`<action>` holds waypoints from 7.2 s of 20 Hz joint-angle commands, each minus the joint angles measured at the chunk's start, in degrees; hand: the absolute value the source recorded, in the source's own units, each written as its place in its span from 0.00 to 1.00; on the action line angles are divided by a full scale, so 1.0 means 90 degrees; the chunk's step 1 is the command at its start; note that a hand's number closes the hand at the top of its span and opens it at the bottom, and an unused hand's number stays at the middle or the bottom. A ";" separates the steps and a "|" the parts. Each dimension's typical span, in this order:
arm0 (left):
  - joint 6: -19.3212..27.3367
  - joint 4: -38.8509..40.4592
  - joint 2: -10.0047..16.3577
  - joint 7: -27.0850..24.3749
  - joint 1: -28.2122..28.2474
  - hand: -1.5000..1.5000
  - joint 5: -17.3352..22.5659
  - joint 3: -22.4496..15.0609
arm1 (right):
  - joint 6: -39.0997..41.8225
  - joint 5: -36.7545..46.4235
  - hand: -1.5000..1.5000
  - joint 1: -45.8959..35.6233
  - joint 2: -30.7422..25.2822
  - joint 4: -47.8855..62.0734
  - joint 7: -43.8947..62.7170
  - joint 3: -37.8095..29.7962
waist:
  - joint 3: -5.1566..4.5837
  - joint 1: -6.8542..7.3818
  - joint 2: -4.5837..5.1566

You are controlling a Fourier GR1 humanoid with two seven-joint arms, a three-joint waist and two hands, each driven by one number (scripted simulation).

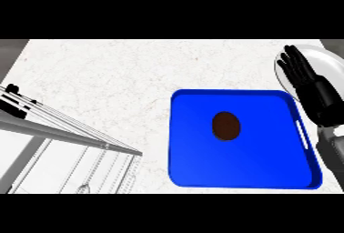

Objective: Pick the cupcake from the tray and place it in the plate

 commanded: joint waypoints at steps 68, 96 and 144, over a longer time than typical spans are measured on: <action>-0.0100 0.0043 -0.1628 0.1025 -0.0052 0.50 -0.1485 -0.1247 | 0.2851 0.5622 0.00 -0.1636 0.0727 0.1884 -0.0304 0.2391 | -0.0045 0.0032 -0.0013; -0.0175 -0.0117 -0.1890 0.0880 0.0319 0.50 -0.1859 -0.1186 | -0.0417 0.6556 1.00 -0.2428 0.0404 0.3603 0.0755 0.0119 | -0.0045 0.0018 -0.0004; -0.0719 0.0028 -0.2128 0.0873 -0.0104 0.50 -0.2031 -0.0835 | 0.0576 0.6235 0.00 -0.3189 -0.1227 0.7400 -0.1370 -0.2167 | -0.0007 0.0342 0.0149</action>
